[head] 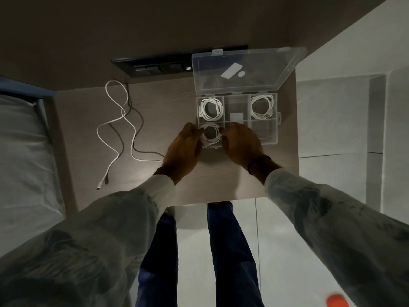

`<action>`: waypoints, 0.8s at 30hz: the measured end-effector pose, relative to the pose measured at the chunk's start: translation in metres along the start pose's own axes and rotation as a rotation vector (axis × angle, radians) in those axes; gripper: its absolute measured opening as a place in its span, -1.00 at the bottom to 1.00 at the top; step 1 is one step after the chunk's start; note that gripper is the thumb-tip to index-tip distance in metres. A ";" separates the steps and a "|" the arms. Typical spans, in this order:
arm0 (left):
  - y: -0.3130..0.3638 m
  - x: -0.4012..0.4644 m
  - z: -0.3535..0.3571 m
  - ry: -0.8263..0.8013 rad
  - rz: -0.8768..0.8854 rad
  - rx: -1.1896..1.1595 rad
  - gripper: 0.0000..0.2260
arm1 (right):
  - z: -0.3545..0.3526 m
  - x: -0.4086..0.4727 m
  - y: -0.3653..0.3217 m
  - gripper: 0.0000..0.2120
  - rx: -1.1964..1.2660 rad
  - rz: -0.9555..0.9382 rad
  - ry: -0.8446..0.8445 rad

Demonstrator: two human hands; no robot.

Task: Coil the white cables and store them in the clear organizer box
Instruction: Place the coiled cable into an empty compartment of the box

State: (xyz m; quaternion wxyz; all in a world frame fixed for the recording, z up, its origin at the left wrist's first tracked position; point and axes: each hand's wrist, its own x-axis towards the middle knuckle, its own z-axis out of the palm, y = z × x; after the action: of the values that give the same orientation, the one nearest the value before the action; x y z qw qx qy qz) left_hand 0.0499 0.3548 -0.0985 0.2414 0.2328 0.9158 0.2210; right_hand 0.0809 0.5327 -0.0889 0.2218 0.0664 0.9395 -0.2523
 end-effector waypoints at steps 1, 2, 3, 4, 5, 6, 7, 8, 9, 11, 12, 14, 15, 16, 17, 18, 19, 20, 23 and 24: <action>-0.004 -0.004 -0.001 -0.021 0.036 0.014 -0.66 | 0.001 -0.001 -0.001 -0.74 -0.005 0.001 -0.001; -0.006 -0.007 -0.002 -0.034 0.060 0.026 -0.65 | 0.002 -0.002 -0.001 -0.74 -0.013 0.000 0.000; -0.008 -0.009 -0.003 -0.037 0.074 0.034 -0.65 | 0.002 -0.003 -0.002 -0.73 -0.023 0.001 0.002; -0.008 -0.009 -0.004 -0.034 0.084 0.037 -0.68 | 0.003 -0.004 -0.003 -0.73 -0.033 0.001 0.004; -0.006 -0.008 -0.005 -0.027 0.092 0.032 -0.72 | 0.003 -0.004 -0.004 -0.72 -0.038 -0.001 0.005; -0.004 -0.006 -0.005 -0.020 0.101 0.022 -0.76 | 0.003 -0.004 -0.004 -0.72 -0.040 -0.001 0.004; -0.001 -0.003 -0.005 -0.010 0.105 0.014 -0.80 | 0.003 -0.004 -0.004 -0.73 -0.042 0.002 0.002; 0.002 0.000 -0.005 0.002 0.095 0.008 -0.81 | 0.002 -0.004 -0.004 -0.74 -0.045 0.009 -0.002; 0.006 0.003 -0.005 0.014 0.077 0.001 -0.82 | 0.002 -0.004 -0.004 -0.75 -0.049 0.017 -0.007; 0.012 0.009 -0.003 0.044 0.013 -0.019 -0.82 | 0.002 -0.003 -0.004 -0.77 -0.051 0.030 -0.020; 0.015 0.012 -0.001 0.059 -0.036 -0.022 -0.82 | 0.003 -0.003 -0.004 -0.77 -0.049 0.033 -0.027; 0.019 0.019 0.007 0.079 -0.154 -0.019 -0.80 | 0.003 -0.003 -0.004 -0.76 -0.052 0.031 -0.039; 0.020 0.022 0.011 0.089 -0.221 -0.039 -0.79 | 0.003 -0.004 -0.004 -0.75 -0.053 0.027 -0.045; 0.020 0.024 0.013 0.089 -0.275 -0.061 -0.78 | 0.003 -0.004 -0.004 -0.74 -0.048 0.024 -0.051; 0.020 0.024 0.013 0.081 -0.295 -0.080 -0.79 | 0.002 -0.005 -0.004 -0.72 -0.038 0.023 -0.056; 0.020 0.022 0.013 0.067 -0.268 -0.076 -0.81 | 0.000 -0.007 -0.004 -0.70 -0.024 0.026 -0.058; 0.019 0.018 0.010 0.043 -0.217 -0.075 -0.84 | -0.002 -0.009 -0.005 -0.69 -0.012 0.036 -0.055; 0.017 0.011 0.005 0.021 -0.154 -0.082 -0.86 | -0.004 -0.013 -0.006 -0.67 -0.004 0.048 -0.047; 0.005 -0.019 -0.010 0.039 -0.057 -0.123 -0.92 | -0.008 -0.027 -0.013 -0.64 -0.017 0.096 0.019; -0.002 -0.031 -0.014 0.069 -0.088 -0.136 -0.93 | -0.008 -0.032 -0.018 -0.65 -0.013 0.111 0.053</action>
State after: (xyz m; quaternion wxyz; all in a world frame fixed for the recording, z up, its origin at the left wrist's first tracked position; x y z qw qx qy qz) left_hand 0.0652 0.3327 -0.0778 0.2343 0.1677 0.9158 0.2797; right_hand 0.1021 0.5204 -0.0601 0.2111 0.1236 0.9415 -0.2319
